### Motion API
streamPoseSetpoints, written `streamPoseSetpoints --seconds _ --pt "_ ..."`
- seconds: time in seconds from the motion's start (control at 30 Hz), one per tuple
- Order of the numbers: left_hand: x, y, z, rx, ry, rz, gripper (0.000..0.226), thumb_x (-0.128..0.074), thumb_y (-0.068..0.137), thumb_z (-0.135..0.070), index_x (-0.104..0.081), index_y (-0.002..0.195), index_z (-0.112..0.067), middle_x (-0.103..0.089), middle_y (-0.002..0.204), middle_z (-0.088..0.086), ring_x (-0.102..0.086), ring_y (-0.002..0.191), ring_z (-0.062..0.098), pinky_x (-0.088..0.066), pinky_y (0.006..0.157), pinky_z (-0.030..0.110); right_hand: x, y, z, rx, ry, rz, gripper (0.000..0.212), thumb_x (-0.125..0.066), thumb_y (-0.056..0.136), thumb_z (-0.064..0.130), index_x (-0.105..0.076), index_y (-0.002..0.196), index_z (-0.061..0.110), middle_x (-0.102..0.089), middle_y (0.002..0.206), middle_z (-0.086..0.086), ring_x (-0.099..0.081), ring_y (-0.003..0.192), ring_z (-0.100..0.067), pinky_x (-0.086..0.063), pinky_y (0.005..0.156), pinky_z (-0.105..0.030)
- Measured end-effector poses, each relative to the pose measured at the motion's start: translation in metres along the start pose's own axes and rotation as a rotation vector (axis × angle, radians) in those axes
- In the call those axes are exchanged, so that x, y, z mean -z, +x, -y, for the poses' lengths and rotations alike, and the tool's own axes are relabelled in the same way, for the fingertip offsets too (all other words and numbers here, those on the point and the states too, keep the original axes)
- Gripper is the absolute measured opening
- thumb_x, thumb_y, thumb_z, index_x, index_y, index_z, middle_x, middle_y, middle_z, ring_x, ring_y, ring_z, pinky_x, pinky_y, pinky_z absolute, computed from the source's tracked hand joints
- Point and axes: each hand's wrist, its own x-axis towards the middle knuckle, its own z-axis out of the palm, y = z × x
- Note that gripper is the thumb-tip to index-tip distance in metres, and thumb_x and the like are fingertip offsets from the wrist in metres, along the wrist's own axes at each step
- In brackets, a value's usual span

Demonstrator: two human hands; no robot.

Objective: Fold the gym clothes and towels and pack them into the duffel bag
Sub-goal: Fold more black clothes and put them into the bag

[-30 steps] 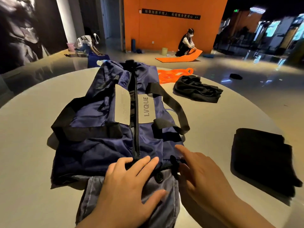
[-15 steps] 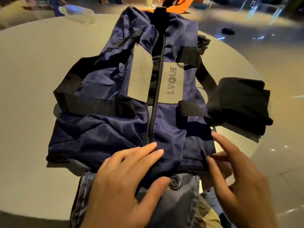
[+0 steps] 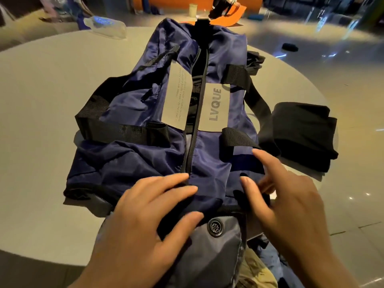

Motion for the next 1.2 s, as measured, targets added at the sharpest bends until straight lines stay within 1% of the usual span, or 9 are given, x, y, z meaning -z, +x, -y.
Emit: streamPoseSetpoints --seconds 0.07,0.13,0.2,0.27,0.37,0.53,0.77,0.93,1.2 --pt "0.023 0.023 0.006 0.055 -0.019 -0.109 0.037 -0.052 0.084 -0.051 -0.068 0.110 -0.032 -0.059 0.122 -0.019 -0.051 0.114 0.003 -0.030 0.101 0.011 0.004 0.016 0.011 0.087 -0.011 -0.053 0.056 -0.050 0.086 0.050 -0.053 0.130 0.017 -0.064 0.084 0.002 -0.056 0.071 -0.016 -0.044 0.066 -0.032" --pt "0.035 0.052 0.016 0.125 0.059 -0.146 0.044 -0.049 0.082 -0.056 -0.065 0.116 -0.034 -0.055 0.129 -0.011 -0.048 0.121 0.010 -0.032 0.105 0.019 0.003 0.035 0.025 0.186 -0.038 0.003 0.061 -0.048 0.084 0.055 -0.048 0.136 0.023 -0.061 0.116 0.000 -0.053 0.103 -0.019 -0.037 0.085 -0.032" --pt "0.030 0.079 0.026 0.256 0.184 0.030 0.056 -0.046 0.081 -0.066 -0.052 0.131 -0.041 -0.038 0.148 -0.001 -0.037 0.135 0.021 -0.034 0.108 0.041 -0.002 0.055 0.037 0.241 -0.064 0.235 0.069 -0.043 0.082 0.063 -0.033 0.143 0.034 -0.042 0.143 0.007 -0.033 0.131 -0.015 -0.026 0.107 -0.042" --pt "0.011 0.093 0.032 0.377 0.386 0.268 0.066 -0.045 0.084 -0.069 -0.028 0.143 -0.048 -0.017 0.158 0.002 -0.024 0.141 0.026 -0.032 0.107 0.047 -0.013 0.068 0.040 0.235 -0.118 0.460 0.072 -0.039 0.085 0.068 -0.016 0.148 0.041 -0.022 0.153 0.014 -0.012 0.143 -0.012 -0.006 0.116 -0.054" --pt "-0.009 0.093 0.036 0.392 0.549 0.271 0.073 -0.042 0.083 -0.073 -0.018 0.146 -0.045 -0.016 0.156 -0.001 -0.026 0.139 0.025 -0.035 0.101 0.044 -0.024 0.069 0.034 0.106 -0.090 0.608 0.077 -0.043 0.087 0.066 -0.002 0.148 0.044 -0.011 0.156 0.018 0.000 0.145 -0.009 0.001 0.116 -0.056" --pt "-0.016 0.098 0.031 0.418 0.535 0.194 0.081 -0.049 0.076 -0.077 -0.029 0.142 -0.036 -0.022 0.150 -0.004 -0.036 0.131 0.026 -0.038 0.095 0.043 -0.026 0.061 0.033 0.058 -0.012 0.574 0.078 -0.046 0.088 0.063 0.000 0.148 0.045 -0.012 0.156 0.017 0.000 0.144 -0.007 -0.009 0.118 -0.050" --pt "-0.003 0.104 0.030 0.401 0.470 0.168 0.062 -0.065 0.085 -0.027 -0.033 0.138 -0.033 -0.026 0.137 0.003 -0.039 0.118 0.032 -0.045 0.084 0.043 -0.029 0.058 0.033 0.025 0.025 0.528 0.079 -0.048 0.086 0.064 -0.003 0.148 0.044 -0.015 0.156 0.014 -0.005 0.144 -0.009 -0.012 0.118 -0.047" --pt "0.056 0.086 0.039 0.335 0.422 -0.135 0.075 -0.067 0.071 -0.004 -0.048 0.138 -0.033 -0.038 0.130 0.005 -0.052 0.104 0.036 -0.047 0.080 0.046 -0.025 0.062 0.028 -0.013 0.023 0.509 0.079 -0.047 0.086 0.065 -0.003 0.148 0.044 -0.021 0.154 0.016 -0.019 0.141 -0.008 -0.020 0.116 -0.047" --pt "0.052 0.047 0.088 0.642 0.237 0.009 0.085 -0.076 0.074 -0.039 -0.028 0.142 -0.054 -0.036 0.133 0.000 -0.047 0.120 0.025 -0.044 0.091 0.040 -0.026 0.057 0.026 0.032 0.012 0.530 0.072 -0.043 0.088 0.063 -0.005 0.146 0.046 -0.018 0.153 0.021 -0.015 0.141 -0.002 -0.018 0.117 -0.045"
